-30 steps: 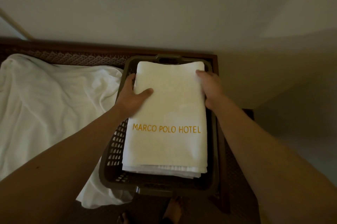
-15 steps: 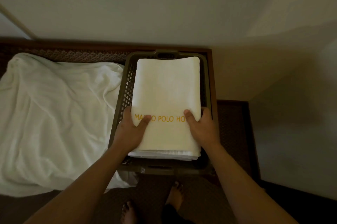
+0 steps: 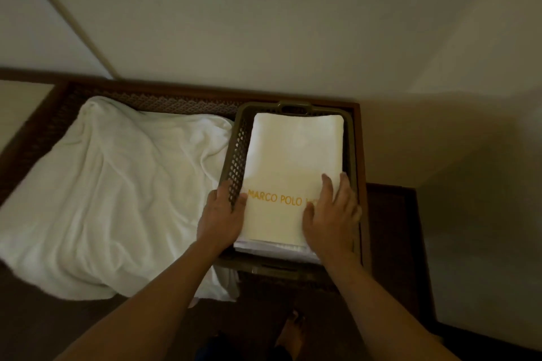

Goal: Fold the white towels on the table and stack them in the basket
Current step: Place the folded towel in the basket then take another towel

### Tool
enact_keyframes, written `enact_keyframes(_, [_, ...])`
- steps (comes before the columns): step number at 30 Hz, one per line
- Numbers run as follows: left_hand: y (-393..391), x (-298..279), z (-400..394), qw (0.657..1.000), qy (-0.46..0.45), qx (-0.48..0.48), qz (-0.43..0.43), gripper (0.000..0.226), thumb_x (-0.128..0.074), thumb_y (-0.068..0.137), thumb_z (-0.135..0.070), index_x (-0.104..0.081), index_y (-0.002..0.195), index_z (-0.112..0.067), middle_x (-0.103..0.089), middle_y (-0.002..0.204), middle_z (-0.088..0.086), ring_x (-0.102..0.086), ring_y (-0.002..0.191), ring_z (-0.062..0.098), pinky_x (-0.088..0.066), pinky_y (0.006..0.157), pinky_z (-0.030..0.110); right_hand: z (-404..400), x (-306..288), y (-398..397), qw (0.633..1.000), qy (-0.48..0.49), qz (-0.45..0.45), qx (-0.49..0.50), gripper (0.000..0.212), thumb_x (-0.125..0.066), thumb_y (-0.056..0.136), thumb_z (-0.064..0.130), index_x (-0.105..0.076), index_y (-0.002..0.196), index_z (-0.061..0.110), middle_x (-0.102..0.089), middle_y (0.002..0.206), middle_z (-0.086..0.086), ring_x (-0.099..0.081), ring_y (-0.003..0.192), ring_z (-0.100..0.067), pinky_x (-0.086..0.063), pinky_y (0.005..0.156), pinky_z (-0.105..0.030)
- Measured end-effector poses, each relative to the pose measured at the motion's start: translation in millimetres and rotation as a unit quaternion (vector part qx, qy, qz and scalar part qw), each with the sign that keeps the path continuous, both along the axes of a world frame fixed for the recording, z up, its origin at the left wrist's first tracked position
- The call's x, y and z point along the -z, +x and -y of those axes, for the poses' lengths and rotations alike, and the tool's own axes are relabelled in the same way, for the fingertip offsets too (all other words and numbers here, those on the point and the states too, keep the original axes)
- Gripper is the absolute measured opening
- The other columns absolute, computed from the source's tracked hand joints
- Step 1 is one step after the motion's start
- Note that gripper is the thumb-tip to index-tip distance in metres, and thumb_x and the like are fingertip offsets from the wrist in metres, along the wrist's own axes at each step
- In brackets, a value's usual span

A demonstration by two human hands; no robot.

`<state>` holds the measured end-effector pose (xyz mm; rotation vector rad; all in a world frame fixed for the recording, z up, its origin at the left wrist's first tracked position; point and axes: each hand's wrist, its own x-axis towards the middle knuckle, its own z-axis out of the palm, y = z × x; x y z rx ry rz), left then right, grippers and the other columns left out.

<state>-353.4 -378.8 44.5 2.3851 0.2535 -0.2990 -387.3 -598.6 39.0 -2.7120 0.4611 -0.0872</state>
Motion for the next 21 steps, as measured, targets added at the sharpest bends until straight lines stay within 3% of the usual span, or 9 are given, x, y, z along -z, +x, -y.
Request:
enact_keyframes(5, [-20,-6,-67,1.000,0.010,-0.017,0.008,0.050,-0.055,0.101,-0.042,-0.040,0.148,-0.033,-0.041,0.152,-0.006,-0.064,0.106,0.013,-0.056,0.086,0.029,-82,-6,-4,0.984,0.082,0.023,-0.155,0.059,-0.058,0.082,0.028,-0.041,0.138,0.025,-0.026,0.159,-0.013,-0.033,0.141,-0.033,-0.033,0.110,-0.058])
enact_keyframes(8, [-25,-1,-111,1.000,0.001,-0.025,0.008,0.045,-0.062,0.099,-0.028,-0.049,0.141,-0.033,-0.045,0.147,-0.009,-0.062,0.096,0.001,-0.048,0.077,0.016,-133,-7,8,0.966,0.110,0.010,-0.235,0.053,-0.045,0.085,0.033,-0.047,0.137,0.024,-0.028,0.159,-0.010,-0.032,0.143,-0.031,-0.033,0.112,-0.057])
enact_keyframes(12, [-15,9,-160,0.999,-0.016,-0.040,-0.012,0.041,-0.063,0.098,-0.023,-0.054,0.138,-0.031,-0.046,0.142,-0.009,-0.059,0.094,-0.003,-0.043,0.074,0.009,-191,0,31,0.947,0.129,-0.008,-0.294,0.051,-0.052,0.086,0.025,-0.048,0.137,0.025,-0.028,0.159,-0.005,-0.027,0.147,-0.026,-0.029,0.115,-0.051])
enact_keyframes(19, [53,43,-241,0.997,-0.061,0.003,-0.042,0.036,-0.063,0.099,-0.019,-0.058,0.133,-0.028,-0.047,0.136,-0.014,-0.059,0.093,-0.002,-0.043,0.073,0.007,-270,28,85,0.958,0.115,-0.095,-0.243,0.050,-0.056,0.086,0.022,-0.050,0.136,0.025,-0.030,0.159,-0.005,-0.035,0.143,-0.028,-0.035,0.113,-0.052])
enact_keyframes(21, [85,51,-267,0.996,-0.075,0.020,-0.046,0.034,-0.063,0.098,-0.018,-0.060,0.130,-0.027,-0.049,0.135,-0.013,-0.061,0.092,-0.002,-0.045,0.076,0.009,-290,37,104,0.962,0.106,-0.138,-0.211,0.052,-0.058,0.089,0.020,-0.050,0.140,0.024,-0.028,0.161,-0.005,-0.036,0.144,-0.027,-0.034,0.114,-0.047])
